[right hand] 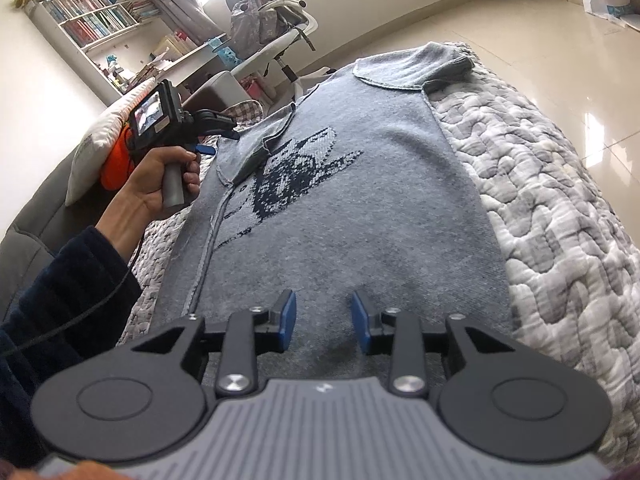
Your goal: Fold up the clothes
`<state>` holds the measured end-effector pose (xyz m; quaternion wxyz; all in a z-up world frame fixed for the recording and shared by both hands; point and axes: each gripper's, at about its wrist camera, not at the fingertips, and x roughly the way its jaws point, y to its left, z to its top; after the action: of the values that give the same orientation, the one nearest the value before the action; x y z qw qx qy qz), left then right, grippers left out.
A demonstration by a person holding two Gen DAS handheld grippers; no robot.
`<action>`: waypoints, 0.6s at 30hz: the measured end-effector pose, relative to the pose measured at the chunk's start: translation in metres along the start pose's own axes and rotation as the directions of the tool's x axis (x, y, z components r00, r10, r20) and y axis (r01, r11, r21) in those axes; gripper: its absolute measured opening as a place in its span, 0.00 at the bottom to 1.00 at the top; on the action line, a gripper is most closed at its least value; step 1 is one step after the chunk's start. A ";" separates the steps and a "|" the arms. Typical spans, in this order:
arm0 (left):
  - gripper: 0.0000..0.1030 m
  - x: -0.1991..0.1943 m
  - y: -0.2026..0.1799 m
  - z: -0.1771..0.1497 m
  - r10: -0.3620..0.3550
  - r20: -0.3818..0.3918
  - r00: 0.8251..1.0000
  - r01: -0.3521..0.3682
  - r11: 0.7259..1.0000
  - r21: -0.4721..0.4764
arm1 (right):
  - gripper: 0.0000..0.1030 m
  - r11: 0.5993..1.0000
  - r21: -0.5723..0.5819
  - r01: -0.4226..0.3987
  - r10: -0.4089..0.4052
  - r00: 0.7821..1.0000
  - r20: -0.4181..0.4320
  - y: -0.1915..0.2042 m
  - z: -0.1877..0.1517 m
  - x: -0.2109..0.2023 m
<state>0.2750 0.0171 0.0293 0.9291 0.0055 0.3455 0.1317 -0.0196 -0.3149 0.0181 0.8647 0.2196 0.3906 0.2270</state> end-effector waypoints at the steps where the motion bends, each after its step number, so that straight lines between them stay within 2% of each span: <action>1: 0.53 -0.009 -0.005 -0.005 -0.007 0.007 1.000 0.007 1.000 0.009 | 0.34 1.000 0.000 0.000 0.000 1.000 0.000 0.000 0.000 0.000; 3: 0.53 -0.032 -0.019 -0.021 -0.064 0.032 0.997 0.062 0.996 0.058 | 0.34 1.000 0.005 -0.001 0.001 1.000 0.001 -0.001 0.000 0.000; 7: 0.53 -0.070 -0.047 -0.054 -0.114 0.058 0.992 0.102 0.978 0.183 | 0.34 1.000 0.002 0.002 -0.002 1.000 0.004 0.000 0.000 -0.002; 13: 0.53 -0.095 -0.068 -0.080 -0.103 0.060 0.993 0.083 0.957 0.279 | 0.34 1.000 0.012 0.007 -0.007 1.000 0.023 -0.002 0.000 -0.008; 18: 0.53 -0.096 -0.066 -0.078 -0.058 0.037 0.998 0.047 0.967 0.251 | 0.34 1.000 0.016 0.019 -0.020 0.999 0.031 -0.003 -0.001 -0.012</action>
<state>0.1710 -0.0764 0.0249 0.9316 0.1160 0.3388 0.0622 -0.0275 -0.3238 0.0228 0.8712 0.2259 0.3808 0.2120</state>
